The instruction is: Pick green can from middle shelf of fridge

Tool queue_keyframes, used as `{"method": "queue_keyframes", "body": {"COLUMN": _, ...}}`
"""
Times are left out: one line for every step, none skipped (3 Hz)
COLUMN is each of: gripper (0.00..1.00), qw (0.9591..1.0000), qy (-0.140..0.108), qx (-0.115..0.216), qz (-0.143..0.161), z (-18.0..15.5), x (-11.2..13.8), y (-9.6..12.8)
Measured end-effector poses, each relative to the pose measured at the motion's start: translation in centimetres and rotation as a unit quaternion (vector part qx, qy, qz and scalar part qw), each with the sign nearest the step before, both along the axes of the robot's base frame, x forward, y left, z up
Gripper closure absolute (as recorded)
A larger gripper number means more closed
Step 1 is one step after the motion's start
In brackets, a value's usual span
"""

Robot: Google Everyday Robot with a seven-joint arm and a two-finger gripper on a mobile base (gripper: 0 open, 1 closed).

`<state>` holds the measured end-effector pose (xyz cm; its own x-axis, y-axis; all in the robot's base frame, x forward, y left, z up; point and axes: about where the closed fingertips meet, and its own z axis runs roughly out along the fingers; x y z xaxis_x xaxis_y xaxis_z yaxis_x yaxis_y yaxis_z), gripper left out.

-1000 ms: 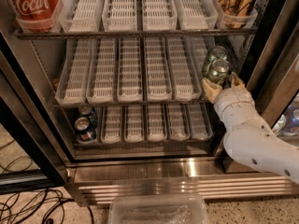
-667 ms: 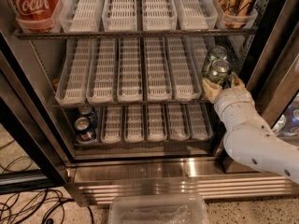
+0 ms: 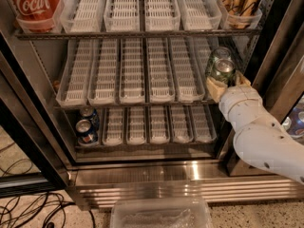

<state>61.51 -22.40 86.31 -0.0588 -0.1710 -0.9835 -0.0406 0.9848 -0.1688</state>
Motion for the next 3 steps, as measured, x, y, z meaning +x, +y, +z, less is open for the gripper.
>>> {"method": "queue_keyframes", "body": {"gripper": 1.00, "qw": 0.9992, "qy": 0.001, "qx": 0.033, "qz": 0.023, "z": 1.6, "x": -0.8, "y": 1.1}}
{"method": "queue_keyframes", "body": {"gripper": 1.00, "qw": 0.9979, "qy": 0.004, "qx": 0.053, "qz": 0.037, "z": 2.8, "x": -1.6, "y": 1.8}}
{"method": "queue_keyframes", "body": {"gripper": 1.00, "qw": 0.9971, "qy": 0.011, "qx": 0.064, "qz": 0.041, "z": 3.6, "x": -2.9, "y": 1.8}}
